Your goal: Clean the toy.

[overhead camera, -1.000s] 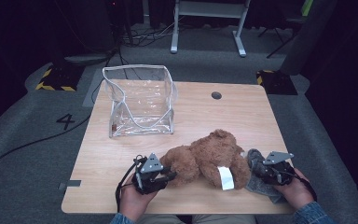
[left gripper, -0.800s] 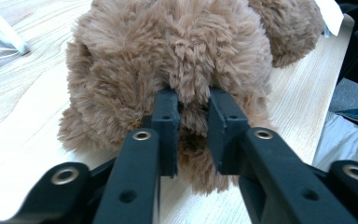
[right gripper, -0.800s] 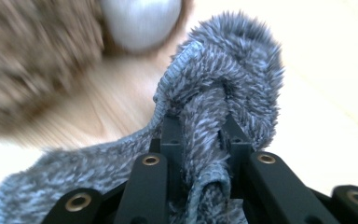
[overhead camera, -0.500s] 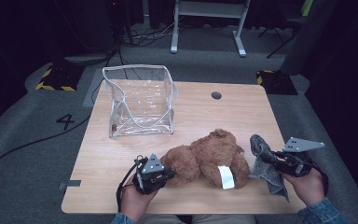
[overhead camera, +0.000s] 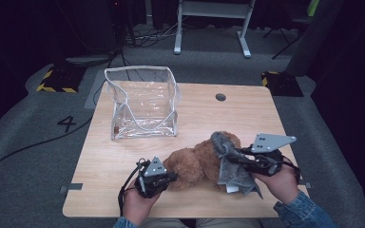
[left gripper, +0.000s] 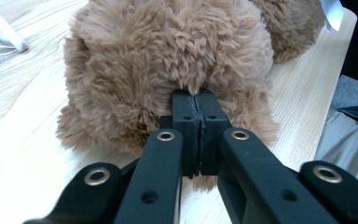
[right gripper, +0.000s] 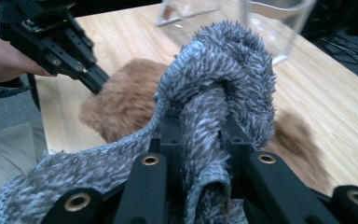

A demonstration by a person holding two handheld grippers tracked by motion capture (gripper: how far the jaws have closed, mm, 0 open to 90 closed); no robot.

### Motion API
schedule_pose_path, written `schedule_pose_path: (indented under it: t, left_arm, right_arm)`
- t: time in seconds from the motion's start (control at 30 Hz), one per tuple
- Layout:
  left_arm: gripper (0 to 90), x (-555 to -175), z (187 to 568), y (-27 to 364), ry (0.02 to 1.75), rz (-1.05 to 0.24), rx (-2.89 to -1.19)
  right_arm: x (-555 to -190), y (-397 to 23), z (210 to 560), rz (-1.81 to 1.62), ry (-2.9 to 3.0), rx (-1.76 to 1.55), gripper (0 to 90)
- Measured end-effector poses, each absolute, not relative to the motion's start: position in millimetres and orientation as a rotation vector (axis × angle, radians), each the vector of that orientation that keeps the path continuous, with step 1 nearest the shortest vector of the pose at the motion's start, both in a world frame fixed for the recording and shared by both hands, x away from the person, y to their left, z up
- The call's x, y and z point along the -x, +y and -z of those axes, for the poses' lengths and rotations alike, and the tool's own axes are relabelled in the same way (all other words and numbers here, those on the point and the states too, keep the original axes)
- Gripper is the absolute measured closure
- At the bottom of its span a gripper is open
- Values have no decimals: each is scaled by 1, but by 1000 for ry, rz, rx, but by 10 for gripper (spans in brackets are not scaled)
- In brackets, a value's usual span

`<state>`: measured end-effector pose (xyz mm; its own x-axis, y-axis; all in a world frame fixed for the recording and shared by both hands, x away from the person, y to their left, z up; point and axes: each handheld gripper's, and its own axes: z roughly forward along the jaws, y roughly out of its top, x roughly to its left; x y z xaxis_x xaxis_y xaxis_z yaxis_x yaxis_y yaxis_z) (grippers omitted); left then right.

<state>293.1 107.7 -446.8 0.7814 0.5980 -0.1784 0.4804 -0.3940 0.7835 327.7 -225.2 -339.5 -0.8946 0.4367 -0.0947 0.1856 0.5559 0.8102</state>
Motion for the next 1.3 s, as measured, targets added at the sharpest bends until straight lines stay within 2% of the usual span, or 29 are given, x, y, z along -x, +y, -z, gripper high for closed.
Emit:
schedule_pose_path:
  t: [0.1, 0.2, 0.57, 0.63, 0.7, 0.8, 0.87, 1.2, 1.3]
  left_arm:
    - [680, -293, 447, 111, 812, -140, -2055]
    - [570, -292, 451, 112, 827, -125, -2070]
    - [413, -297, 460, 105, 873, -73, -2113]
    - [432, -299, 461, 102, 880, -98, -2130]
    - [531, -301, 460, 102, 895, -107, -2126]
    - [729, -301, 458, 103, 908, -126, -2131]
    - [786, -299, 457, 101, 903, -150, -2162]
    - [822, -296, 459, 100, 894, -166, -2195]
    - [826, -297, 460, 103, 885, -160, -2190]
  right_arm:
    - [-332, -206, 346, -1224, 2541, -471, 766]
    - [-336, -195, 353, -1219, 2566, -467, 765]
    - [-345, -169, 358, -1240, 2609, -438, 764]
    - [-346, -163, 360, -1235, 2616, -430, 764]
    - [-347, -158, 362, -1233, 2625, -433, 764]
    - [-349, -152, 365, -1229, 2641, -421, 763]
    - [-350, -149, 365, -1229, 2645, -416, 763]
    - [-354, -123, 376, -1215, 2697, -410, 761]
    - [-357, -127, 380, -1156, 2680, -409, 763]
